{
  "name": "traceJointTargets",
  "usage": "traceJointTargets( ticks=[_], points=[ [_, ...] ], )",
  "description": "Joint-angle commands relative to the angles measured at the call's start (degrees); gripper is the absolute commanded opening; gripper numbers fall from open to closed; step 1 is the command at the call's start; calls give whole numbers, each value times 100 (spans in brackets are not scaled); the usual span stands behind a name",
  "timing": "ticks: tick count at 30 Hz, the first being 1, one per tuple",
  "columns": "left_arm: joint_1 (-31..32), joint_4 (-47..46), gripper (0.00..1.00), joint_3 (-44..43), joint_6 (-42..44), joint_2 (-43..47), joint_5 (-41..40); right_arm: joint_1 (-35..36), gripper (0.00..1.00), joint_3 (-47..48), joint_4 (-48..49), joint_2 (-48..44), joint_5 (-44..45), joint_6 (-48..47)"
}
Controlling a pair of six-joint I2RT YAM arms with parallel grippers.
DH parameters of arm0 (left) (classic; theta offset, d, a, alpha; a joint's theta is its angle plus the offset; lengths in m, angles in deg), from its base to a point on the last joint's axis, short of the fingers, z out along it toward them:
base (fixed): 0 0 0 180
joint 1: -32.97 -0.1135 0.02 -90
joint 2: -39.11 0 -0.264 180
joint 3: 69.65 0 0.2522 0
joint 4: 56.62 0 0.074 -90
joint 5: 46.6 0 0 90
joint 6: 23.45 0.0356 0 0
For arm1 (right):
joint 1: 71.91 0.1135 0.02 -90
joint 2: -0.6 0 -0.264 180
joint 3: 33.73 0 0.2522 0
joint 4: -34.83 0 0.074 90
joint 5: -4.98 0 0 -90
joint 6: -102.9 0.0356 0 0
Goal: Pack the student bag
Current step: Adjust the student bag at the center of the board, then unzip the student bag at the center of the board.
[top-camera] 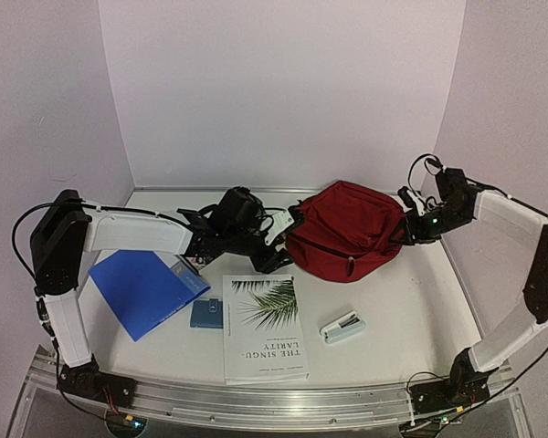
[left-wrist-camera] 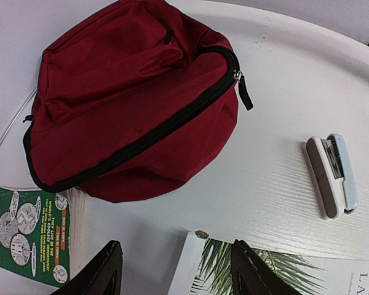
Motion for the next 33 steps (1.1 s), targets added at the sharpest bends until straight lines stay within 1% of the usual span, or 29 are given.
traceJointTargets(
  ticks=[1,4,8,11,15,17,21,26,33],
  points=[
    [-3,-192,60,-355,-96,-65,22,204,61,-874,728,-573,-938,544],
    [-4,-232,61,-351,-175,-72,6,472,62,-1302,1131,-762,-872,785],
    [-2,-273,62,-338,-243,-69,-17,812,62,-1747,1825,-719,-686,1051],
    [-4,-272,64,-371,-240,-86,-62,1060,61,-1784,2189,-530,-489,1246],
    [-4,-271,65,-366,-238,-69,-94,1298,60,-1813,2634,-190,-374,1269],
    [-3,-272,65,-355,-245,-52,-97,1391,60,-1833,2882,-13,-324,1499],
    [-4,-275,66,-340,-226,-6,-97,1495,56,-1803,3158,258,-325,1627],
    [-1,-272,66,-371,-152,5,-96,1573,56,-1892,3334,429,-260,1670],
    [-4,-273,66,-567,-41,-175,-94,1622,53,-1879,3464,667,-322,1675]
  ],
)
